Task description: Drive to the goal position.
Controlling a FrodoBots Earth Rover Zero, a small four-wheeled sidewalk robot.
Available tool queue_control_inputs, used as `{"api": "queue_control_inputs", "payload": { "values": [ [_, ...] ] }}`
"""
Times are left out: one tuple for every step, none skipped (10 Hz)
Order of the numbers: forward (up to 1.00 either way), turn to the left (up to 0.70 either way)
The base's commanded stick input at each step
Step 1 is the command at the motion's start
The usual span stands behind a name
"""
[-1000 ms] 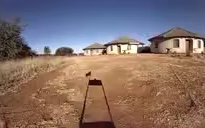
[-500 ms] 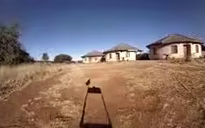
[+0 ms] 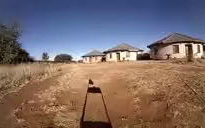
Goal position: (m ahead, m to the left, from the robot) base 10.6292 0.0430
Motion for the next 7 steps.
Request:
{"api": "queue_control_inputs", "payload": {
  "values": [
    [0.50,0.00],
    [0.50,0.00],
    [0.50,0.00],
    [0.50,0.00],
    [0.50,0.00],
    [0.50,0.00],
    [0.50,0.00]
  ]
}}
